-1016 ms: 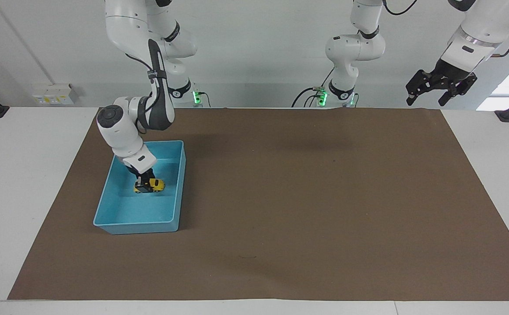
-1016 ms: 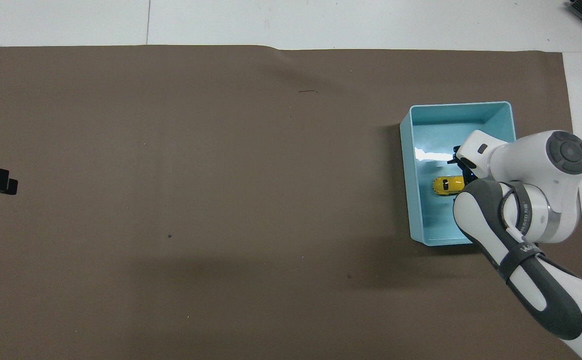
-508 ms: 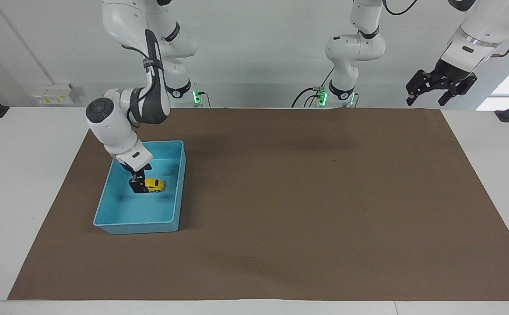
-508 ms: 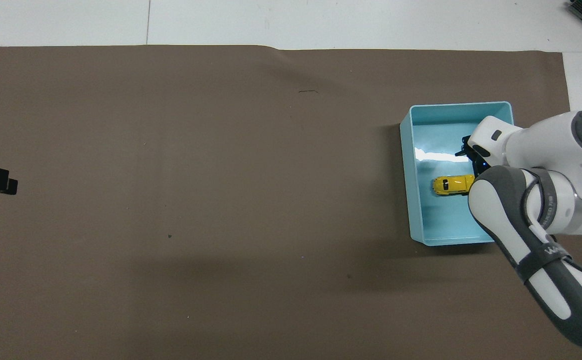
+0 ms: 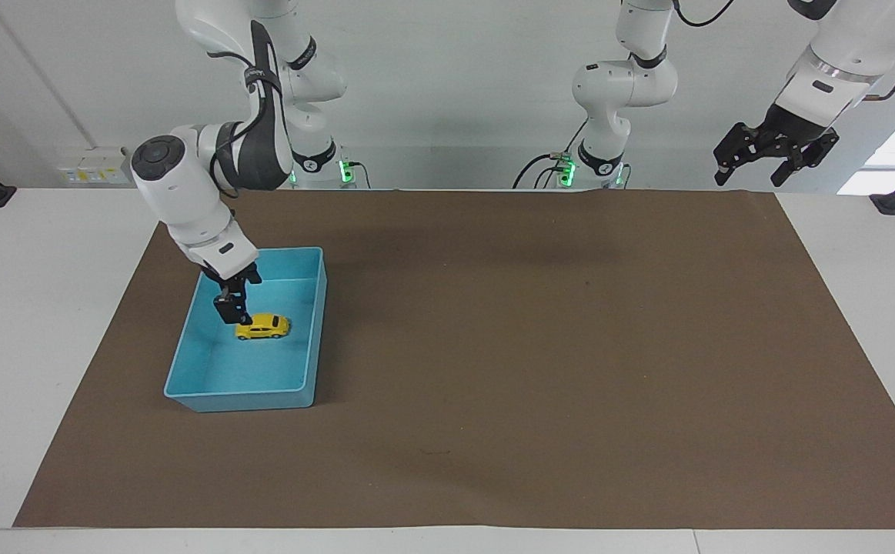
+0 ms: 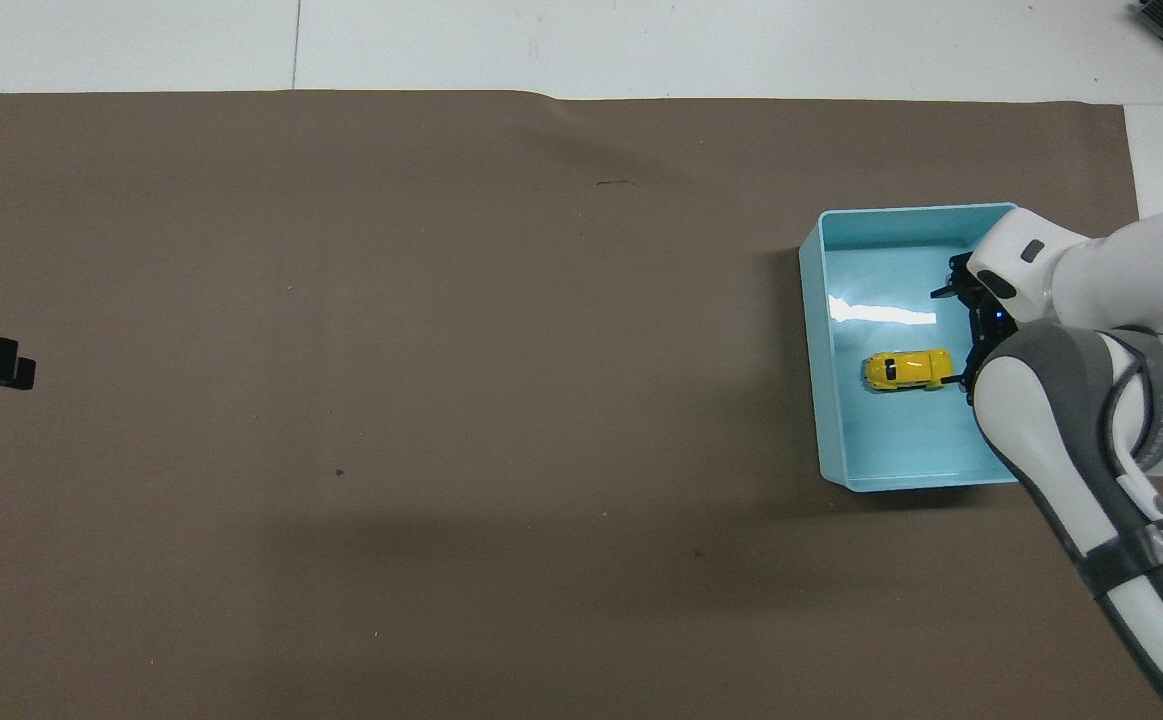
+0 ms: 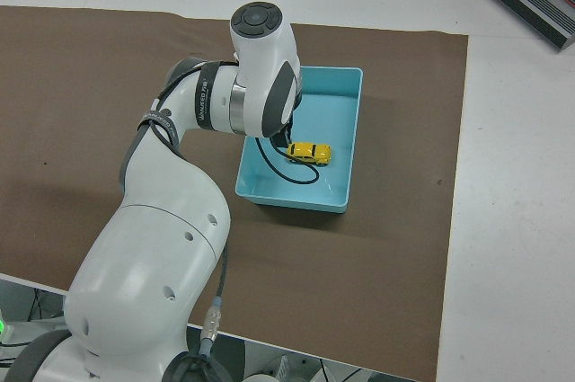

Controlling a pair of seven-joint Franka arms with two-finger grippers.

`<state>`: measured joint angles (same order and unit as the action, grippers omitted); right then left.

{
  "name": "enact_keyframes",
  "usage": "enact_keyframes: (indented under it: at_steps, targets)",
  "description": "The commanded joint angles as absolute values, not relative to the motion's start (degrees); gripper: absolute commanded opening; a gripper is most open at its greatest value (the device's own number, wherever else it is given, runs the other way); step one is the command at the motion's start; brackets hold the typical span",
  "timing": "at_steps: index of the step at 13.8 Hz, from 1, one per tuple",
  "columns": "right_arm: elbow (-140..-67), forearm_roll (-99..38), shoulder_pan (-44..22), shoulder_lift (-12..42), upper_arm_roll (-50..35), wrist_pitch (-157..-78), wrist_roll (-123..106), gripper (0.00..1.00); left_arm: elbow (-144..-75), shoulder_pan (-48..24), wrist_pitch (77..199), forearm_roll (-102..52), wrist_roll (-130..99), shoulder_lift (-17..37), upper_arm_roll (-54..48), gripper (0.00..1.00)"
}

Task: Wind up and store yellow beetle car
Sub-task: 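Raise the open right gripper up out of the box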

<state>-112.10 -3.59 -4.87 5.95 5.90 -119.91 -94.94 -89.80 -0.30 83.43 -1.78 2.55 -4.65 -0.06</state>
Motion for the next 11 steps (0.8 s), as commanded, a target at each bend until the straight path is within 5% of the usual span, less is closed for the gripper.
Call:
enact_keyframes:
  at_steps: [1,11]
  targets:
    - [-110.22,-3.43,-4.92,5.19,5.27,-116.81,-92.21,1.00,-90.26,0.18,82.88,-0.88,3.16,-5.19,-0.26,1.00]
    - [-105.73,-4.13,-5.54,1.68,4.83,-111.97,-85.61,1.00,-90.26,0.18,82.88,-0.88,3.16,-5.19,-0.26,1.00]
